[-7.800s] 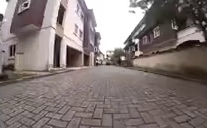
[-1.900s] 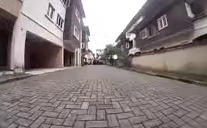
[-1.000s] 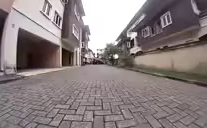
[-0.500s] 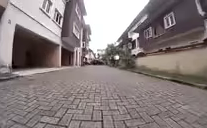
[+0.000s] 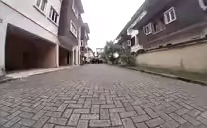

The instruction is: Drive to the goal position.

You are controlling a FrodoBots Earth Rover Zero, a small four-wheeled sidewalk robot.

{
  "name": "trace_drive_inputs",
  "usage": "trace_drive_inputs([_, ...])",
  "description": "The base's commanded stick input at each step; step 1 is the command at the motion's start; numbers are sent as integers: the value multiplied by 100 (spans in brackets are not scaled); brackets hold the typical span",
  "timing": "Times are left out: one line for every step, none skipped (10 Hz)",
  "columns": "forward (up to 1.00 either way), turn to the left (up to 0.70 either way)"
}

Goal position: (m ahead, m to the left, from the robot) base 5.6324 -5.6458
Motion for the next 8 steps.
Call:
trace_drive_inputs([70, 0])
trace_drive_inputs([70, 0])
trace_drive_inputs([70, 0])
trace_drive_inputs([70, 0])
trace_drive_inputs([70, 0])
trace_drive_inputs([70, 0])
trace_drive_inputs([70, 0])
trace_drive_inputs([70, 0])
